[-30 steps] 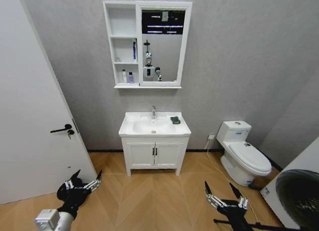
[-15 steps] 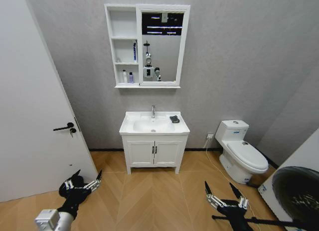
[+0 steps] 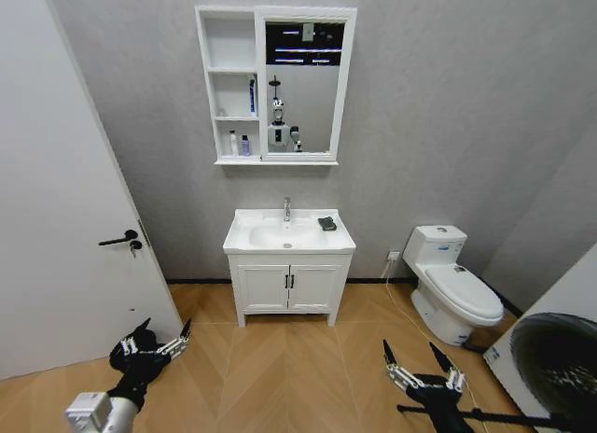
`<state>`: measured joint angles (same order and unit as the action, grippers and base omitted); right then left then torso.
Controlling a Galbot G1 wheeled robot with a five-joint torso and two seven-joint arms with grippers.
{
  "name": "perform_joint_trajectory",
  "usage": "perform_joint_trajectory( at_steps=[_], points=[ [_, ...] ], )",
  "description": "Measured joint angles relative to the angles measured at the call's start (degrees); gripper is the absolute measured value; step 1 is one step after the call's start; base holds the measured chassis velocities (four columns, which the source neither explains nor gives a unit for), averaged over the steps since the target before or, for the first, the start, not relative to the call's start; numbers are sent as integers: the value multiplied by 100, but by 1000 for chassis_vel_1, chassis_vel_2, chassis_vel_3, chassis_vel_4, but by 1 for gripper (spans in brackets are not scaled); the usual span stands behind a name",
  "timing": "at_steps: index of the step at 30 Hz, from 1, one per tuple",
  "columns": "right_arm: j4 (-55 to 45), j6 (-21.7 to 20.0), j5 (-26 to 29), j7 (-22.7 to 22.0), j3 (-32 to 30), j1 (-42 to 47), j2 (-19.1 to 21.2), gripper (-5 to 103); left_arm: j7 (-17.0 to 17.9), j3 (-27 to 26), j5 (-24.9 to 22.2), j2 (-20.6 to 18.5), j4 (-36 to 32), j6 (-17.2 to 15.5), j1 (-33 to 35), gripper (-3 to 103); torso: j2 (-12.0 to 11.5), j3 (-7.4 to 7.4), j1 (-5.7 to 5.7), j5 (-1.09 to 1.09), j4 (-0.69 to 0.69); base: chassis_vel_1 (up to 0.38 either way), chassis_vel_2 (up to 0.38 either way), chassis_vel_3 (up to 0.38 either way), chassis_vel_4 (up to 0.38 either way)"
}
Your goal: Move facial cleanser and shampoo from washbasin to cabinet, then wipe washbasin with towel.
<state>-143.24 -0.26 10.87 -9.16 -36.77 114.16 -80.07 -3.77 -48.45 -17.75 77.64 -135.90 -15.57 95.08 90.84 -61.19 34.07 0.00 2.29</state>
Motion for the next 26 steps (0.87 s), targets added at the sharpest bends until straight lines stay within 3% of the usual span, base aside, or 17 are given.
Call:
perform_joint_trajectory(
  at_steps=[26],
  points=[
    [0, 0, 0, 0, 0, 0, 0, 100, 0, 0, 0, 0, 0, 0, 0, 100, 0, 0, -1, 0, 0, 0, 0, 0, 0]
  ],
)
